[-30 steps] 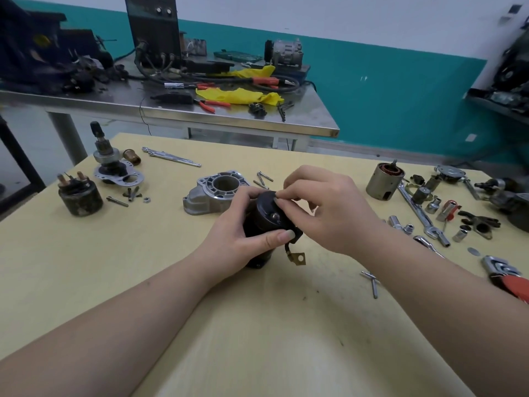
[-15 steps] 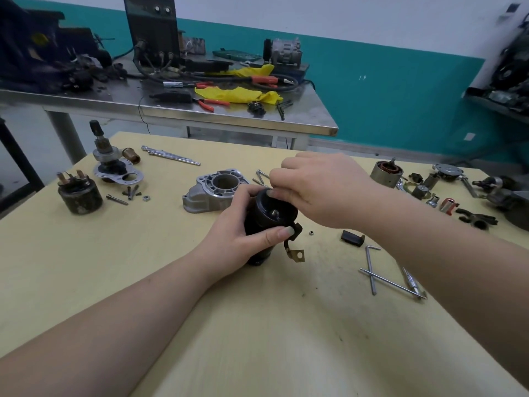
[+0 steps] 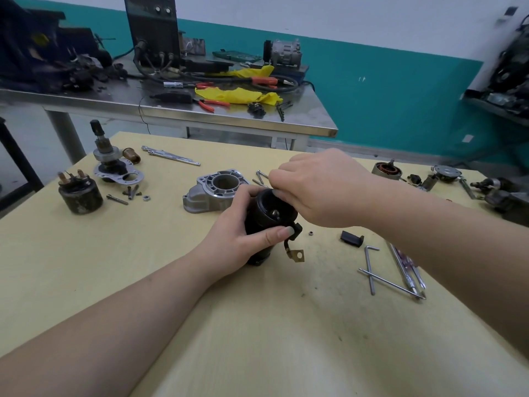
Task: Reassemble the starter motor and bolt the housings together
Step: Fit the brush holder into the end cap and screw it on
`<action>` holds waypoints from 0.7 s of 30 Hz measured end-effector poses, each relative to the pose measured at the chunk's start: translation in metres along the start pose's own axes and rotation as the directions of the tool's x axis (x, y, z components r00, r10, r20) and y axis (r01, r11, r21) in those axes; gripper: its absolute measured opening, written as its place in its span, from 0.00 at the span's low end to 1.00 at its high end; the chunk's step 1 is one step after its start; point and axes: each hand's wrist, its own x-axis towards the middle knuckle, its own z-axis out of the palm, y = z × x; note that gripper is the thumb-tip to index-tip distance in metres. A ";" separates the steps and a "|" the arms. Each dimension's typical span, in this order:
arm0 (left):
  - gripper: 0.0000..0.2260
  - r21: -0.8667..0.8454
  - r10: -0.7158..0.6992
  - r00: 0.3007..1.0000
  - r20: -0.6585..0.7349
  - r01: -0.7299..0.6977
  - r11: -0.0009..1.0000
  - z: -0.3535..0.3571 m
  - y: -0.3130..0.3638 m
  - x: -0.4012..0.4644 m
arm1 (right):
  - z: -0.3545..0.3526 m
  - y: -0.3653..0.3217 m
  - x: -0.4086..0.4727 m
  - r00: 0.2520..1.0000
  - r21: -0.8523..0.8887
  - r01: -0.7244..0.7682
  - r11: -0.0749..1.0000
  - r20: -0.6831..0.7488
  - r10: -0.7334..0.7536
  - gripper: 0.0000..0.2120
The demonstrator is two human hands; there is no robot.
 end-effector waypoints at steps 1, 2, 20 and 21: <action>0.28 -0.001 0.000 1.000 0.001 0.000 1.000 0.000 0.001 0.000 | 0.002 -0.001 0.002 0.999 -0.017 -0.041 0.999 0.011 0.041 0.13; 0.27 -0.002 0.000 1.000 0.000 0.000 1.000 0.000 0.002 0.000 | 0.003 -0.001 0.005 0.994 -0.016 -0.103 0.995 0.021 0.103 0.17; 0.28 -0.010 0.005 1.000 -0.022 -0.006 1.000 0.002 0.004 0.002 | 0.011 0.003 -0.003 0.999 -0.006 -0.022 1.000 -0.042 0.022 0.08; 0.29 -0.008 0.006 1.000 -0.018 -0.007 1.000 0.002 0.004 0.002 | 0.012 0.003 -0.003 0.999 -0.020 -0.017 1.000 -0.032 0.016 0.09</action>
